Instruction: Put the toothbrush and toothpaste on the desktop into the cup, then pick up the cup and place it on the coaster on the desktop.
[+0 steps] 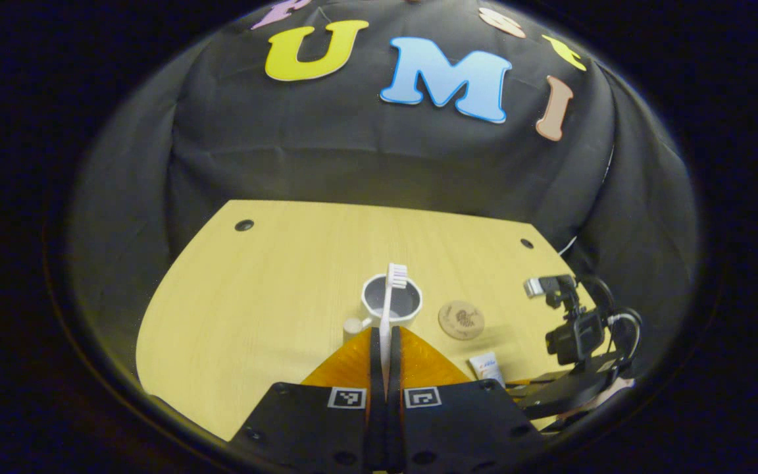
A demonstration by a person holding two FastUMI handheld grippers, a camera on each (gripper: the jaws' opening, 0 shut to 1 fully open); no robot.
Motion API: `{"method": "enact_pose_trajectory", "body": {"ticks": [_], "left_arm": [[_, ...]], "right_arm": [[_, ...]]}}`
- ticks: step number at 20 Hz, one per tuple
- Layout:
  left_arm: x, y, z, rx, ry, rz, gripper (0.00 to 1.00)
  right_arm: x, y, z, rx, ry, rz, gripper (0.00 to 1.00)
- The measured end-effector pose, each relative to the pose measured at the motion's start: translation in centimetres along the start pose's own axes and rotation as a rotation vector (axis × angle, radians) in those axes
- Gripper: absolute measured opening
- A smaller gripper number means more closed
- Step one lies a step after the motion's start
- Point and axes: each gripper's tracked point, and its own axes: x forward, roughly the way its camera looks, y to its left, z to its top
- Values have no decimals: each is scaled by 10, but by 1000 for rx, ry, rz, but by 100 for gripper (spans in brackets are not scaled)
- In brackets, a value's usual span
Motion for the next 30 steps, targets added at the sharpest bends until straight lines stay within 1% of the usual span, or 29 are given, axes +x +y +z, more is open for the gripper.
{"method": "enact_pose_trajectory", "body": {"ticks": [6,12,15,20,23,26,29,30], "left_arm": [[28,-4,82,-45,-135,-55,7],[68,-22,118,-24,-204,-117,7],[95,-32,116,-25,-193,-132,7],[133,-21,99,-32,-157,-108,7],[148,-14,82,-29,-122,-97,7],[153,-15,74,-21,-112,-101,7],[161,-13,61,-8,-88,-83,7],[160,-12,56,-3,-86,-72,7]], "right_arm": [[1,0,0,25,-13,11,18],[0,-1,1,77,-13,32,18],[1,-1,1,85,-21,41,18],[-1,-1,3,86,-52,56,17],[-5,-3,3,117,-53,64,17],[-24,-1,20,145,-124,96,17],[-46,-8,32,128,-168,81,17],[-55,-9,37,131,-187,88,17]]}}
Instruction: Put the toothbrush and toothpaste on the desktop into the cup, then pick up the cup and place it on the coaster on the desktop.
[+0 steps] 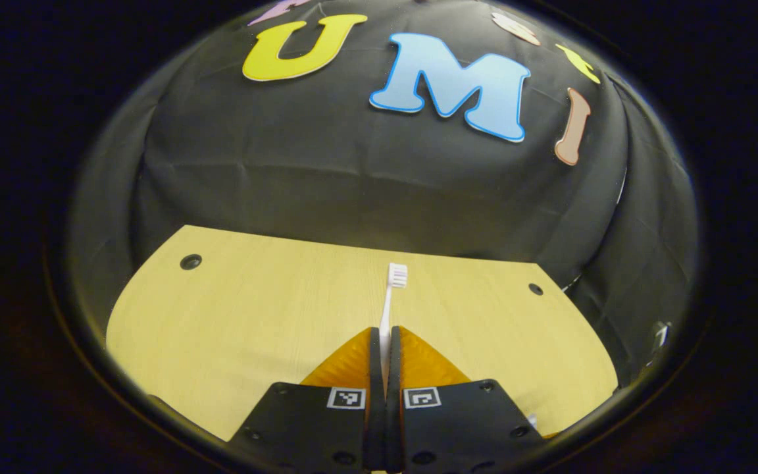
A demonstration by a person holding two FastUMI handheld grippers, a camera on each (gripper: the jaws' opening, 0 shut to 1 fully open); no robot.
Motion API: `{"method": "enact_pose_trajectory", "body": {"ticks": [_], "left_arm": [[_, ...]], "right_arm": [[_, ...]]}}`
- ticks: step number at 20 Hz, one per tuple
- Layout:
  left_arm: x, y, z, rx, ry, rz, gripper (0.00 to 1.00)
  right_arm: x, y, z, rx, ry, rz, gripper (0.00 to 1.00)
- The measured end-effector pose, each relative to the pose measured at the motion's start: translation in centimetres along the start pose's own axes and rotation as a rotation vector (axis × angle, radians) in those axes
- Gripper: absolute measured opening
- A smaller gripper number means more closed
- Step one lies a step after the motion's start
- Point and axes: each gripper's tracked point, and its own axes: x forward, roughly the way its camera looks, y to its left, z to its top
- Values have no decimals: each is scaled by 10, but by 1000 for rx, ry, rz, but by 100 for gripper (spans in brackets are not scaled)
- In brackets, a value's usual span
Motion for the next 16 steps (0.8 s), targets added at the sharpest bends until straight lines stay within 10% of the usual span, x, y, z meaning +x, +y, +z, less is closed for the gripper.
{"method": "enact_pose_trajectory", "body": {"ticks": [7,16], "left_arm": [[-9,3,-21,34,13,16,8],[-40,10,-34,20,45,14,39]], "right_arm": [[-37,12,68,65,-157,49,16],[-62,37,120,64,-269,98,16]]}}
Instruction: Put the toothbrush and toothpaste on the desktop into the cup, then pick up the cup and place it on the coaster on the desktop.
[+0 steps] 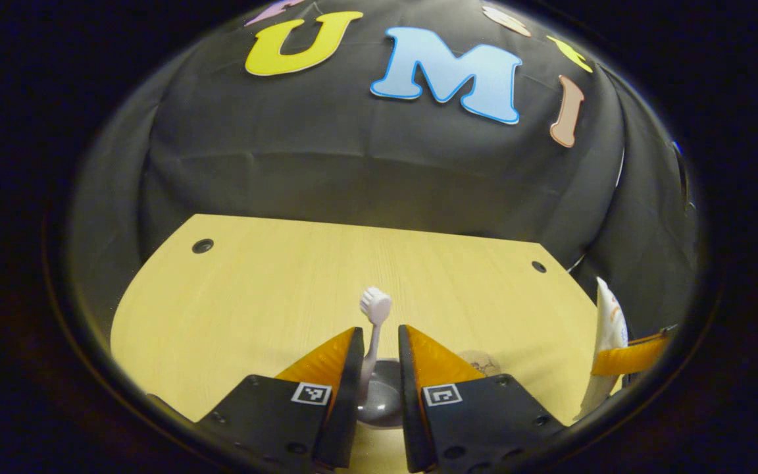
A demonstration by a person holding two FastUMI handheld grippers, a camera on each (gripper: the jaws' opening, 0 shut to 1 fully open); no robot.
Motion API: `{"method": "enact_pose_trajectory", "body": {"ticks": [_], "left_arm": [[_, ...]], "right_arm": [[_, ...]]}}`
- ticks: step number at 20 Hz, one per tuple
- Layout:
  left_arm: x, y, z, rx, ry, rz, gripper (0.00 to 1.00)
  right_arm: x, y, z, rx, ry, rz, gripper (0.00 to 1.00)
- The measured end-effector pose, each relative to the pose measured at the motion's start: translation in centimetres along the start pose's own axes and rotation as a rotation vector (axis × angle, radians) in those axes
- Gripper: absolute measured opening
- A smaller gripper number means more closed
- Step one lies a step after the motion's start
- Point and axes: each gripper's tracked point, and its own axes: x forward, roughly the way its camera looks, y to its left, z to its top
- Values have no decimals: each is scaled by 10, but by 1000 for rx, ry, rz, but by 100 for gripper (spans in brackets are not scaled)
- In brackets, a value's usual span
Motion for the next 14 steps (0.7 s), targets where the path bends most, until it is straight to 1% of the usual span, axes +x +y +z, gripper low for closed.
{"method": "enact_pose_trajectory", "body": {"ticks": [2,4,6,7,8,9,10,12,13,14], "left_arm": [[-13,2,-3,5,4,2,37],[-26,7,-4,9,1,4,39],[-40,14,-9,2,7,6,35],[-47,20,-11,1,8,14,34],[-53,27,-15,-2,12,23,37],[-59,34,-17,-5,17,31,37],[-65,40,-21,-9,21,38,34],[-78,55,-25,-14,27,55,34],[-84,64,-26,-16,29,66,37],[-91,73,-27,-18,29,80,35]], "right_arm": [[4,11,8,8,-8,19,16],[10,26,18,24,-22,47,16],[17,43,28,46,-34,82,16],[19,52,30,61,-38,102,16],[22,61,34,77,-43,123,16],[27,71,38,98,-45,144,16],[31,81,40,117,-45,166,16],[42,97,41,140,-43,201,16],[46,106,42,144,-46,213,19],[51,114,43,144,-52,222,16]]}}
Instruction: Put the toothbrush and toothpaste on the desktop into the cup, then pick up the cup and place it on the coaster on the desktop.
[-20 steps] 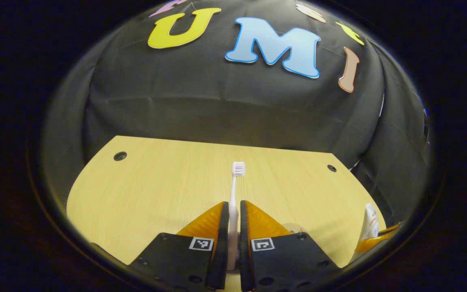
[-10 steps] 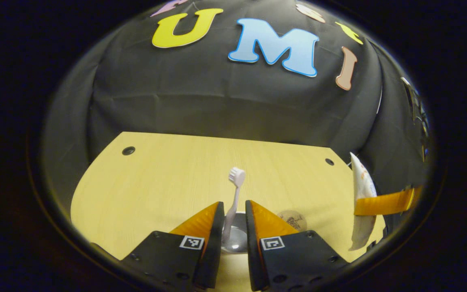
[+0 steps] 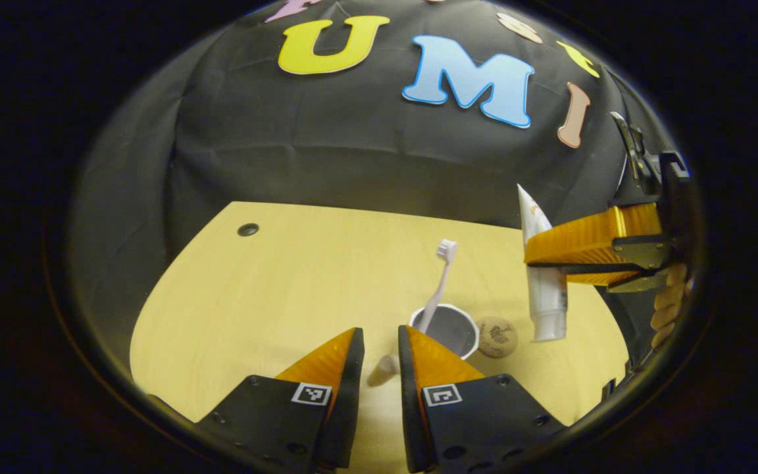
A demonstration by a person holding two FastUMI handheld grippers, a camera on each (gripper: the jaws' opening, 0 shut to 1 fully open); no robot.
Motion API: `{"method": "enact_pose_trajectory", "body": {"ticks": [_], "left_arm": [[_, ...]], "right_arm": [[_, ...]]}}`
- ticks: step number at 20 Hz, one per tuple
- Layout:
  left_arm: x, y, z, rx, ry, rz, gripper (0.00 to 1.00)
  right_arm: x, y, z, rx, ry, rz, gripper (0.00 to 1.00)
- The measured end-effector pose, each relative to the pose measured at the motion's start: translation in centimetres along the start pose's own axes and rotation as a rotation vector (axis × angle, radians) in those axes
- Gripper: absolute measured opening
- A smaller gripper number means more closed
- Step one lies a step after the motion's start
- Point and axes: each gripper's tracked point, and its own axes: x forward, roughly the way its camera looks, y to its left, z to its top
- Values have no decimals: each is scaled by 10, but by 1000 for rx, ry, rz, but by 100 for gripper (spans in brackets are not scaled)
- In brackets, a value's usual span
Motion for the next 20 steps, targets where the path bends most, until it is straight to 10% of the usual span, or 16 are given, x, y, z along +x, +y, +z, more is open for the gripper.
{"method": "enact_pose_trajectory", "body": {"ticks": [20], "left_arm": [[-41,73,-11,17,40,71,37]], "right_arm": [[74,6,-41,-198,-155,3,22]]}}
